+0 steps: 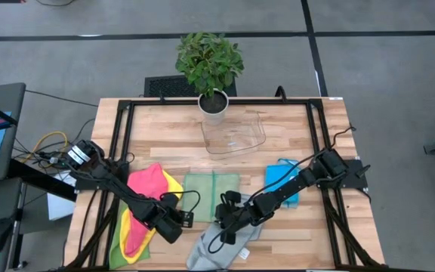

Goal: Fold microfiber towels
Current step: Fold the light green microfiber cloth

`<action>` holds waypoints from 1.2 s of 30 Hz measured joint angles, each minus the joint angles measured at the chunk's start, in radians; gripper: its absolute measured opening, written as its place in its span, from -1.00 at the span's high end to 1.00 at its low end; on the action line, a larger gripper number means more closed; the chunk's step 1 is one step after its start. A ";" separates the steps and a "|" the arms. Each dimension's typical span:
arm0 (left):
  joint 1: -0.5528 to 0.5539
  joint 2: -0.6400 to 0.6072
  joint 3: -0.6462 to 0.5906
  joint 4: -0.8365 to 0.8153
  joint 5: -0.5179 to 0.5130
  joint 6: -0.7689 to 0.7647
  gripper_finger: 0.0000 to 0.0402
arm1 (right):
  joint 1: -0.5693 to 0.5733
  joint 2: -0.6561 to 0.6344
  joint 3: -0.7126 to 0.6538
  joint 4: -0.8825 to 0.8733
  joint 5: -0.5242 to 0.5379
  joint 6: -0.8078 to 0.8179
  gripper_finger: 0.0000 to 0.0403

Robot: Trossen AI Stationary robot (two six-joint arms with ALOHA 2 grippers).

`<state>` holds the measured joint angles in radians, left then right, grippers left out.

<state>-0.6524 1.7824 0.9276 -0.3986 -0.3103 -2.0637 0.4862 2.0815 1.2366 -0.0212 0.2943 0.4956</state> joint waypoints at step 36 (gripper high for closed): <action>0.015 -0.010 -0.002 0.035 -0.006 0.054 0.99 | 0.055 0.048 0.002 0.034 0.131 0.025 0.75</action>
<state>-0.6375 1.7723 0.9257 -0.3638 -0.3161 -2.0100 0.5407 2.1300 1.2388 0.0131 0.4257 0.5203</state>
